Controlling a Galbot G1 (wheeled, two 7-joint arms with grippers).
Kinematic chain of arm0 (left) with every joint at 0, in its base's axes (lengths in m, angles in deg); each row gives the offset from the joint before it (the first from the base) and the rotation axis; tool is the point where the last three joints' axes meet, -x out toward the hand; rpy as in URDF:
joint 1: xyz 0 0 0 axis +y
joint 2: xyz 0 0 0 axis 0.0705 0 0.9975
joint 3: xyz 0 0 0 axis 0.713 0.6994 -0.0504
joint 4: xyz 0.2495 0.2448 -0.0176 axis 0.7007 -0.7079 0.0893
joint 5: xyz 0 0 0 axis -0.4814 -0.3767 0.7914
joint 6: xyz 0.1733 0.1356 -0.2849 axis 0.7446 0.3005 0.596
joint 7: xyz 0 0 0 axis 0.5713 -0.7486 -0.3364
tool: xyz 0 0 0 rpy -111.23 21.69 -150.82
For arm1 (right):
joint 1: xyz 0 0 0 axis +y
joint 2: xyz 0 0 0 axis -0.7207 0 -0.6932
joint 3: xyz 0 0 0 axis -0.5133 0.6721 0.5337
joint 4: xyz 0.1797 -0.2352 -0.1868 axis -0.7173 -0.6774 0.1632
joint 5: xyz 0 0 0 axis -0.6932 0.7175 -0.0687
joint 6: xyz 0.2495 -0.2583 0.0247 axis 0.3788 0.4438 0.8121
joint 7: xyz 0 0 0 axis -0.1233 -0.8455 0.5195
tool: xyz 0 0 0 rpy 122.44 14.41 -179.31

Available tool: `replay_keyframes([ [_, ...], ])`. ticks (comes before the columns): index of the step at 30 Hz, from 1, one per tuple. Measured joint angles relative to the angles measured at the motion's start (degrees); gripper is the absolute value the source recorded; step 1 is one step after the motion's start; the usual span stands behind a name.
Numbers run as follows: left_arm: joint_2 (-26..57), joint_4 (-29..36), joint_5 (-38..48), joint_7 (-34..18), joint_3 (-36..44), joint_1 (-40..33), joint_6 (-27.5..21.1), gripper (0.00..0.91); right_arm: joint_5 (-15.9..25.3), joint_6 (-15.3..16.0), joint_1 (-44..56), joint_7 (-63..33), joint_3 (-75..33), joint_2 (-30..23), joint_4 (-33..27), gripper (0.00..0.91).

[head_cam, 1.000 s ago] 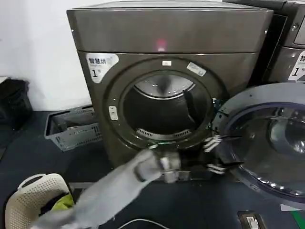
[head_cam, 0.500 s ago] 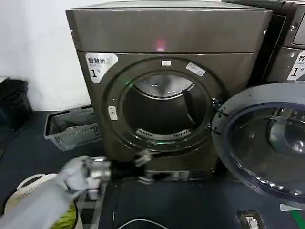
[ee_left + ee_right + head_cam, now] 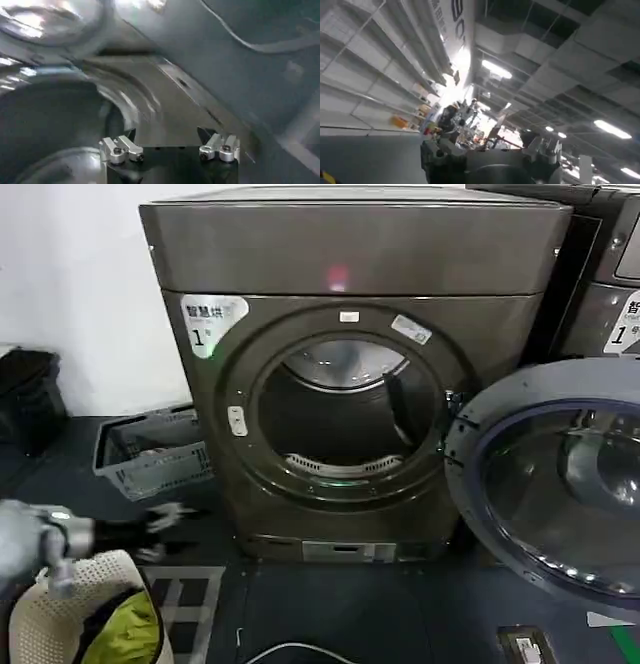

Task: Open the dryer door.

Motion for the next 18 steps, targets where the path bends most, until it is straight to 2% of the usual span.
replay_keyframes([
  [3,3.97,-0.02,-6.5,0.01,-5.58,4.02,0.0,0.907,-1.33,-0.14,-0.12,-0.08,0.51,0.78,-1.25,0.907],
  [7,8.99,0.53,-14.95,-1.25,-7.34,6.59,0.03,0.907,-3.53,0.54,-0.58,-0.58,0.64,1.09,-2.52,0.907],
  [12,13.98,1.74,-22.77,-1.96,-4.14,8.31,0.06,0.907,-6.9,0.23,-0.14,-0.61,0.13,1.03,-4.15,0.907],
  [18,17.08,1.16,-27.88,-2.05,-0.35,10.82,0.03,0.907,-7.95,-1.21,0.06,-0.39,-0.2,0.88,-5.33,0.907],
])
